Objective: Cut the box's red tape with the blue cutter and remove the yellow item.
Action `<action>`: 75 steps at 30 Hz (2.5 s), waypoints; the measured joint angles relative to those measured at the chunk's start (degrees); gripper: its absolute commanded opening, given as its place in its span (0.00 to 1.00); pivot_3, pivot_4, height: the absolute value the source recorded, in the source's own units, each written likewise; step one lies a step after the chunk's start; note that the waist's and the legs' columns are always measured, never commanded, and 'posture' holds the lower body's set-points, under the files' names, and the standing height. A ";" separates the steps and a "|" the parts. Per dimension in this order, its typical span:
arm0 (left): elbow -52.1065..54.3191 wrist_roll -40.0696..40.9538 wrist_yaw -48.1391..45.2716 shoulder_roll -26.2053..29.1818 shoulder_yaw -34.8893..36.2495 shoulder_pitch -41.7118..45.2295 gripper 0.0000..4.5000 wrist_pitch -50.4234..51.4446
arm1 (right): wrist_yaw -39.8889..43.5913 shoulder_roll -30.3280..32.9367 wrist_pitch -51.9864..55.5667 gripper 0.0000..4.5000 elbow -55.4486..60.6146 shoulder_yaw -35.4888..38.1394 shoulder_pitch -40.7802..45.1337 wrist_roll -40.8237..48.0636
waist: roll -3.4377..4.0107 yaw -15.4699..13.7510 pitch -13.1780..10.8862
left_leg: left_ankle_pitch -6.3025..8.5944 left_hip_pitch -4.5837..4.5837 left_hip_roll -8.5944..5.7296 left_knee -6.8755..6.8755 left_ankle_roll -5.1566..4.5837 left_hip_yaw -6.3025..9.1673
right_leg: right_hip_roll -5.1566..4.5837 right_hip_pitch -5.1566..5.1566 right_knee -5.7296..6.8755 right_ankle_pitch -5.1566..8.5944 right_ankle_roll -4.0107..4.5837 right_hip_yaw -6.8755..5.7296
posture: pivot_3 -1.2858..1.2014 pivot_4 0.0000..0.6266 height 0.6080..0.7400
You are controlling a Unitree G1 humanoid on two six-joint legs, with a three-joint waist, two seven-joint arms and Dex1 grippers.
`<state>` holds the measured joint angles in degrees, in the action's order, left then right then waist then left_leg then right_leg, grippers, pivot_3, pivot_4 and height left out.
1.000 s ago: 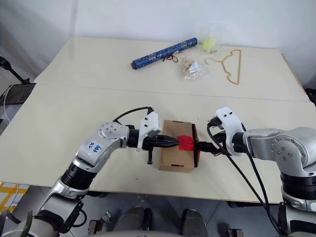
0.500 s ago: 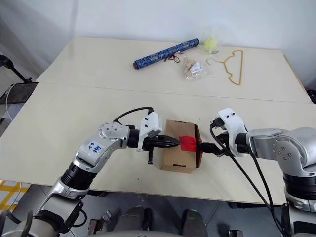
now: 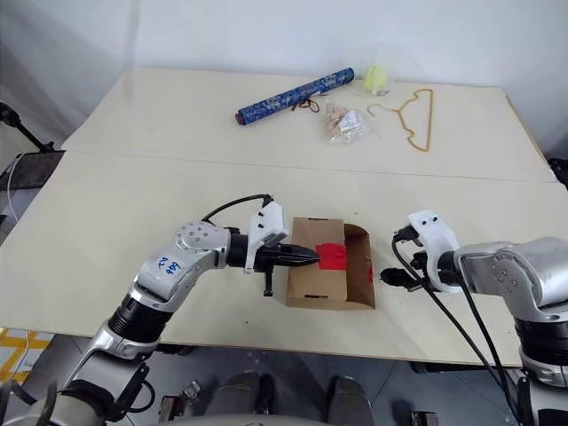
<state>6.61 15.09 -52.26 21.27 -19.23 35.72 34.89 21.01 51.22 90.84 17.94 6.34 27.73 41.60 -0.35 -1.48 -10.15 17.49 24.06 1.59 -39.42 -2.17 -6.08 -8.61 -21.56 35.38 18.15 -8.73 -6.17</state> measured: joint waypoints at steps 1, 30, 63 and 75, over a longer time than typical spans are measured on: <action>0.12 0.00 0.02 0.02 0.04 -0.06 0.00 0.00 | 0.87 0.78 -0.24 1.00 -0.46 1.23 0.00 -0.01 | 0.00 -0.01 0.00 | 0.00 0.00 0.00 0.00 0.00 0.00 | 0.00 0.00 -0.01 0.00 0.00 0.00 | 0.52 0.24 1.00; 1.40 -0.08 -0.26 1.24 -0.46 -0.42 0.00 -0.46 | 5.24 1.05 -24.76 1.00 8.51 -15.02 -4.94 -13.50 | 0.02 0.15 0.02 | -0.02 -0.06 0.01 0.13 0.02 -0.14 | 0.03 0.02 -0.19 -0.01 -0.02 0.00 | 0.52 0.24 1.00; 0.95 -0.12 -1.51 2.37 -0.31 0.02 0.00 -0.58 | 21.42 -8.06 -2.32 0.64 -25.48 -2.79 10.53 1.05 | 0.03 1.36 0.08 | -0.03 -0.41 0.07 0.30 0.05 -0.28 | 0.04 0.08 0.06 0.00 0.01 0.15 | 0.52 0.24 1.00; 0.81 -0.15 -1.53 2.44 -0.02 -0.01 0.00 -0.59 | 25.86 -8.77 -5.28 0.41 -26.35 -8.23 10.95 0.20 | 0.03 1.73 0.08 | -0.02 -0.53 0.10 0.31 0.07 -0.40 | 0.03 0.08 0.08 -0.01 0.01 0.23 | 0.52 0.24 1.00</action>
<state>7.42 14.94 -53.79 23.71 -19.25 35.72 34.29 46.88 42.46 85.55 -8.41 -1.89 38.67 41.80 -0.33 0.25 -10.08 17.46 23.54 1.70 -39.11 -2.10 -6.48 -8.58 -21.47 35.46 18.14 -8.72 -5.94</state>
